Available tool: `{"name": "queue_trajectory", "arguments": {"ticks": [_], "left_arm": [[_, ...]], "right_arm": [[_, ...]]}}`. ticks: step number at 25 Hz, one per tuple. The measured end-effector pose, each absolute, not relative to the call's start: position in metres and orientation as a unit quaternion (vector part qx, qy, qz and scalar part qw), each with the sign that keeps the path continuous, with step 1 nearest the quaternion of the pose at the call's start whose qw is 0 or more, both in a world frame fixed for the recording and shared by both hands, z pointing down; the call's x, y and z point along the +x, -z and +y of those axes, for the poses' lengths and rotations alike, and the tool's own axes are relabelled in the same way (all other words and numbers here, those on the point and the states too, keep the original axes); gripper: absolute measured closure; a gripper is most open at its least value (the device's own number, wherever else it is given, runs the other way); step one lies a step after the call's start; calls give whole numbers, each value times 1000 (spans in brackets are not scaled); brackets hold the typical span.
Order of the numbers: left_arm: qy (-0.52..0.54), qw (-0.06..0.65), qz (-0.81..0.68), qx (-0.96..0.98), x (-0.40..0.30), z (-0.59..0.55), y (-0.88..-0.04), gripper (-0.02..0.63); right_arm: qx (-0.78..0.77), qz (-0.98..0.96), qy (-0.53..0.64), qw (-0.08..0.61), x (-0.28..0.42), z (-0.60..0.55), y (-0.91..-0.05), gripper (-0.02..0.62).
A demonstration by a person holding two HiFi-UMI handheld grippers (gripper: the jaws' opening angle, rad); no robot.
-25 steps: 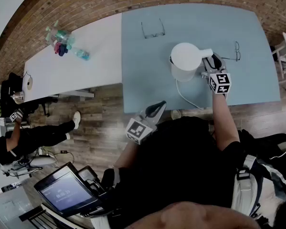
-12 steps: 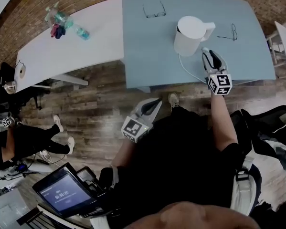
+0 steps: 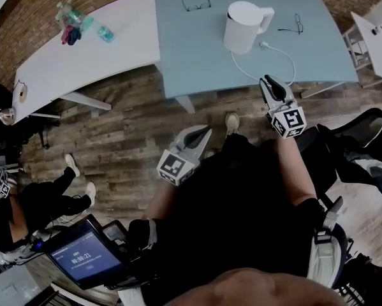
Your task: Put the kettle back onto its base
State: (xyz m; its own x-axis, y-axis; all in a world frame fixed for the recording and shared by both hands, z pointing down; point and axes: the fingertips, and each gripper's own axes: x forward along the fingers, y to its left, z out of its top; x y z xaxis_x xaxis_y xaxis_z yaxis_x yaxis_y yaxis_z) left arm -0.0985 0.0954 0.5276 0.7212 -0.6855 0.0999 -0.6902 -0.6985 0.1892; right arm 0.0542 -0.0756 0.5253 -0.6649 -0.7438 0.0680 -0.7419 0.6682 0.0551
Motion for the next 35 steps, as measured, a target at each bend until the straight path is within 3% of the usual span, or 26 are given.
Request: {"name": "queue_trajectory", "arguments": {"ticks": [9,18,24,35], "left_arm": [[-24,82,-388,918,-85,110,-526,604],[-31,81,-423,902,-51,114,-513,604],[-24,95,-435,895,-17,120,-512,604],[-25,102,-477,873,-22,134,-515,604]], "right_arm": [[319,-947,43,4,14,-27,-495,592],[246,-968,31,-34,14,5,-478,592],[185,-982,17,-13,21,35,-485,592],[104,-994,8,16,12,76,-509,594]]}}
